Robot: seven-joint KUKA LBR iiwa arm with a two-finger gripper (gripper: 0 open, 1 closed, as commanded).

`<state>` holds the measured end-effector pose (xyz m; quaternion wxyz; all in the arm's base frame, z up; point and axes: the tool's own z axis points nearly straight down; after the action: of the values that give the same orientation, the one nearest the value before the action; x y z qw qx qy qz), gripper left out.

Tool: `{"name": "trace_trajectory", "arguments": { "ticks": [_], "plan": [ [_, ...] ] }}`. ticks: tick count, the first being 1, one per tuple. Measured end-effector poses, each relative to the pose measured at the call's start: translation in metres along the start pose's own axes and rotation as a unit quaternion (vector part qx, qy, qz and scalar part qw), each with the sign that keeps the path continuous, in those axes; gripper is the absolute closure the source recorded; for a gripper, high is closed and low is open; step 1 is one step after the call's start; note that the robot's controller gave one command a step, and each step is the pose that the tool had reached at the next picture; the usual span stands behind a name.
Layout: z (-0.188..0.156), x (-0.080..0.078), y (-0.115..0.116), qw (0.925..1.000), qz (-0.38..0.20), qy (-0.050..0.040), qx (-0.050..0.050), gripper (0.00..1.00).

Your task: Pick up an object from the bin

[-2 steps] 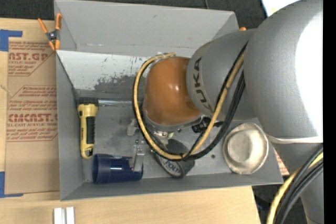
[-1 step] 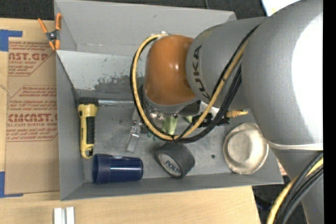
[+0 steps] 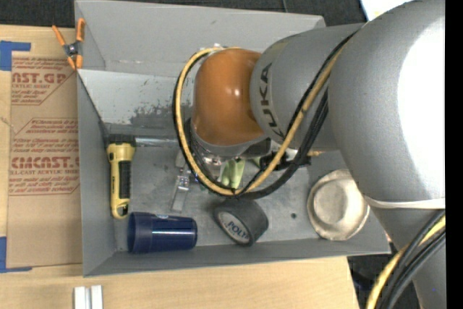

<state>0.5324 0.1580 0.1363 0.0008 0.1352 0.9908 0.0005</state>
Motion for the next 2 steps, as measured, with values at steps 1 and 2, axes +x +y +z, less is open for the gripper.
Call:
{"name": "trace_trajectory", "arguments": {
  "ticks": [1, 2],
  "plan": [
    [-0.005, -0.015, -0.009, 0.9932, -0.116, -0.0007, 0.000, 0.00],
    [-0.003, -0.016, -0.048, 0.9990, 0.045, 0.0007, 0.000, 0.00]
  ]
}}
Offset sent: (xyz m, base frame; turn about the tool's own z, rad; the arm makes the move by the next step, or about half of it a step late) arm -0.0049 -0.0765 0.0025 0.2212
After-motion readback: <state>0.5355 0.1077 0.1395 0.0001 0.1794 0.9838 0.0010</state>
